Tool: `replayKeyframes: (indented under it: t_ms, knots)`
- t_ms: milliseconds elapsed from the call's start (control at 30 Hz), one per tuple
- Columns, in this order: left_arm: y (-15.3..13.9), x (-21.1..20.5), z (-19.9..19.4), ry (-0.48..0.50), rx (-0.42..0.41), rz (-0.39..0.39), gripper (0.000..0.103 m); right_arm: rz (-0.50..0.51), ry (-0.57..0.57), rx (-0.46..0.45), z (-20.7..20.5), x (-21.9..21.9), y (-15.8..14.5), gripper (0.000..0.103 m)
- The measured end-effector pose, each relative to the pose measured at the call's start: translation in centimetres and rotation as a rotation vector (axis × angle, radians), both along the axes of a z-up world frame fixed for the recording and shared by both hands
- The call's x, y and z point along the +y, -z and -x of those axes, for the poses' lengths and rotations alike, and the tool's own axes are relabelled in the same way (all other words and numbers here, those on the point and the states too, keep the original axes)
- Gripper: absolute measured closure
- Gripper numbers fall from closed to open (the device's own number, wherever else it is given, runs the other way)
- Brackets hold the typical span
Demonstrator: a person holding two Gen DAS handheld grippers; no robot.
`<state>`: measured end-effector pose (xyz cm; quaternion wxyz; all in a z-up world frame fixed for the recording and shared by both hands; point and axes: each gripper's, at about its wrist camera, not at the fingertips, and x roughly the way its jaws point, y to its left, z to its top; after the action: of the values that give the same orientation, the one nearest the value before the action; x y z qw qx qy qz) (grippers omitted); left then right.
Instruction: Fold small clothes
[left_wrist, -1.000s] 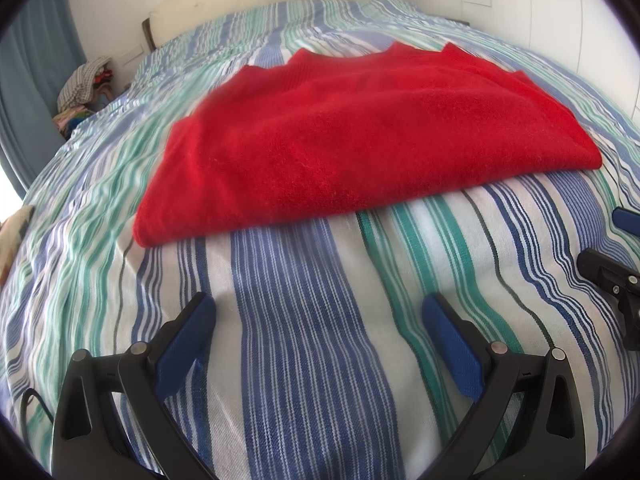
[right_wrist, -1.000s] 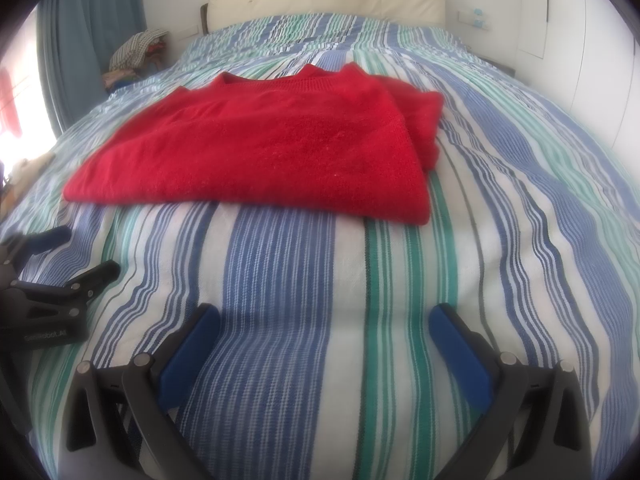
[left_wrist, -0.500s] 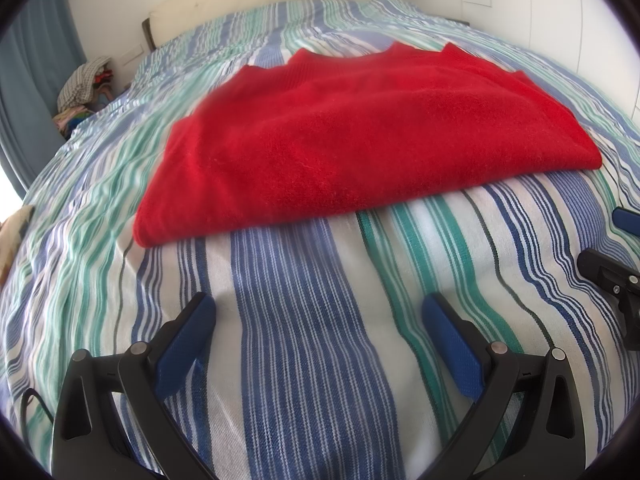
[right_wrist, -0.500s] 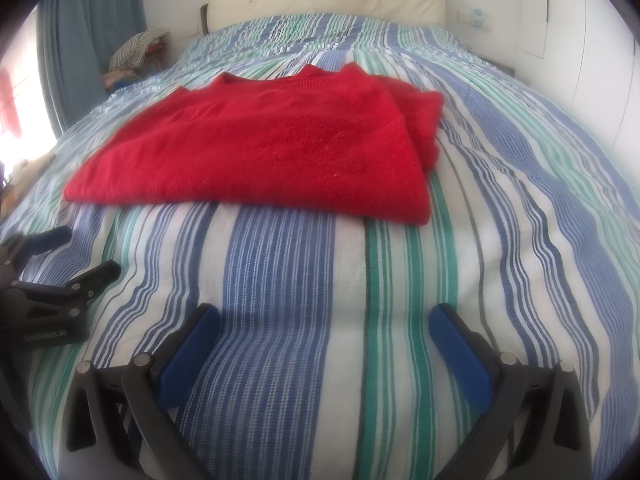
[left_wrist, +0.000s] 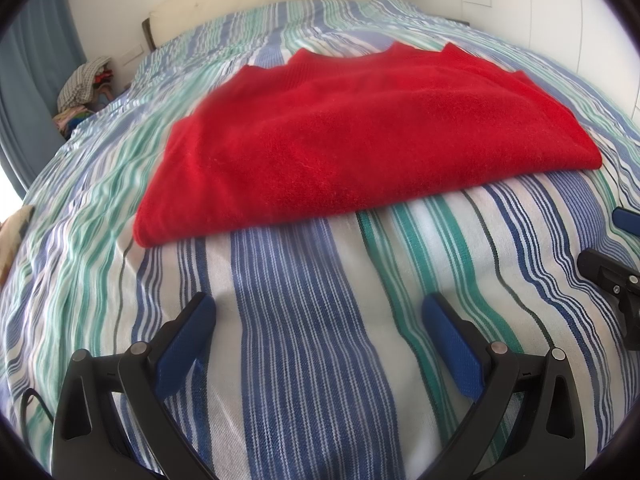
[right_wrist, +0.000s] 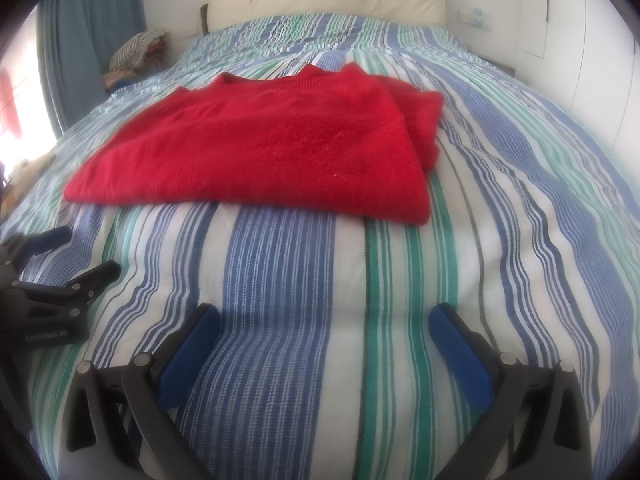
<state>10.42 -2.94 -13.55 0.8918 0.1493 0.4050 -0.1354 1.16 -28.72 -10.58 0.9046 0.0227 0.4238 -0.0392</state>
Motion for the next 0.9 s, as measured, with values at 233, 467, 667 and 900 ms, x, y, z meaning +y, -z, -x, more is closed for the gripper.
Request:
replayKeyframes:
  t_ms: [233,467,667,900]
  knots:
    - [0.00,-0.01,-0.01,0.000,0.000,0.000,0.000,-0.012,-0.002,-0.003,-0.04,0.08,-0.08,0.000]
    - [0.01,-0.02,-0.01,0.000,0.000,0.000,0.000,-0.007,-0.001,0.001,-0.16,0.22,-0.11,0.000]
    - [0.00,-0.03,0.00,0.000,0.000,0.000,0.000,-0.012,-0.004,0.005,-0.20,0.17,-0.11,0.000]
    - [0.01,-0.04,0.05,0.000,-0.001,0.001,0.000,-0.029,-0.012,0.019,-0.51,0.26,-0.19,0.000]
